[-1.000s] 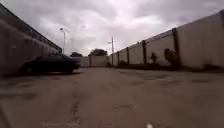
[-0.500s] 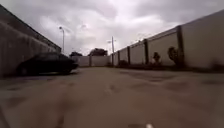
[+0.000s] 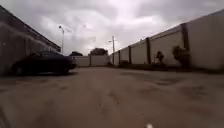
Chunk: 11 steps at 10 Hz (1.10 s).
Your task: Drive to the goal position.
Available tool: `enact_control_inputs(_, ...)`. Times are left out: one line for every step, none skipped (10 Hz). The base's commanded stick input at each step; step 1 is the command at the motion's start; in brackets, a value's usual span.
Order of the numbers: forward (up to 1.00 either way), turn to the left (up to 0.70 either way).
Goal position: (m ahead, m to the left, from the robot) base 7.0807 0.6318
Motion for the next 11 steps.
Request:
enact_control_inputs(1.00,0.00)
enact_control_inputs(1.00,0.00)
enact_control_inputs(1.00,0.00)
enact_control_inputs(1.00,0.00)
enact_control_inputs(1.00,0.00)
enact_control_inputs(1.00,0.00)
enact_control_inputs(1.00,0.00)
enact_control_inputs(1.00,0.00)
enact_control_inputs(1.00,0.00)
enact_control_inputs(1.00,0.00)
enact_control_inputs(1.00,0.00)
